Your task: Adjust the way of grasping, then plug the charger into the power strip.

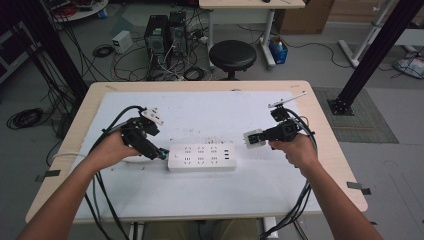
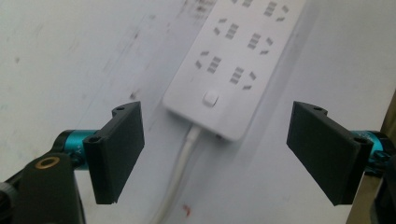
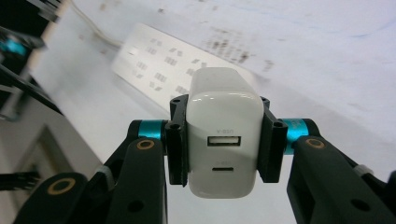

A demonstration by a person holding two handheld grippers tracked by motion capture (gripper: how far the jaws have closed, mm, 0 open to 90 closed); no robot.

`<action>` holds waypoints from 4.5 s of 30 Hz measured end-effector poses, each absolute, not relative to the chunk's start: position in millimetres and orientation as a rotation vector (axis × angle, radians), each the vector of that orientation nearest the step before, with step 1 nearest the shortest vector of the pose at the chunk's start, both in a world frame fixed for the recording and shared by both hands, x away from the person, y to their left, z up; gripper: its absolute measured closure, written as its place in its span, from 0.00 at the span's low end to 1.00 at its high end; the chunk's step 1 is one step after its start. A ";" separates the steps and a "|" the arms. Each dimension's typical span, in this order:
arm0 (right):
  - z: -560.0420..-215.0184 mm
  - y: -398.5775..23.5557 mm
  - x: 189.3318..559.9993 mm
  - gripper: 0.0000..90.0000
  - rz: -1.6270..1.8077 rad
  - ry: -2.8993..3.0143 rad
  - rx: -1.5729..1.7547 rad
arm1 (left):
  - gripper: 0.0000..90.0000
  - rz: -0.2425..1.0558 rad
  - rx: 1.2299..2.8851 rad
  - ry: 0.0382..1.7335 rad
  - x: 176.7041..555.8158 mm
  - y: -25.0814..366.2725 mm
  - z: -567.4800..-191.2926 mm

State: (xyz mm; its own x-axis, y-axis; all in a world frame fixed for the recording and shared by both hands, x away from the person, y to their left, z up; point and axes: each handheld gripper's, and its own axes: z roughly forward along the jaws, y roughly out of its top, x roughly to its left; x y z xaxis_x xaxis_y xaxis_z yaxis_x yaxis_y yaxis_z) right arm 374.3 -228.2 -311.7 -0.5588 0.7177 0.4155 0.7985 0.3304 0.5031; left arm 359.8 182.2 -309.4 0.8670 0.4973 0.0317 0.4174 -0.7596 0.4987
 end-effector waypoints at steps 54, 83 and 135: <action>-279.4 -166.9 388.7 0.69 -0.640 -3.138 -0.773 | 0.21 0.269 2.655 0.683 352.1 221.9 -314.7; -348.4 -53.5 406.1 0.69 -0.129 -3.266 -0.185 | 0.21 0.275 2.680 0.666 345.2 227.7 -323.2; -367.8 -43.8 421.1 0.69 -0.088 -3.197 -0.089 | 0.21 0.249 2.638 0.708 353.9 234.3 -334.6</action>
State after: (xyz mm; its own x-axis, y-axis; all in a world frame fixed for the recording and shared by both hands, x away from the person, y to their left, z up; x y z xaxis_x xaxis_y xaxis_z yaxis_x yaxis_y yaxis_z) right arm 421.1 -43.8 -367.8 -0.9968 0.0570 -0.0565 0.0538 0.9970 0.0562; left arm 353.9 234.3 -334.6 0.8562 0.5122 0.0676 0.4416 -0.7935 0.4189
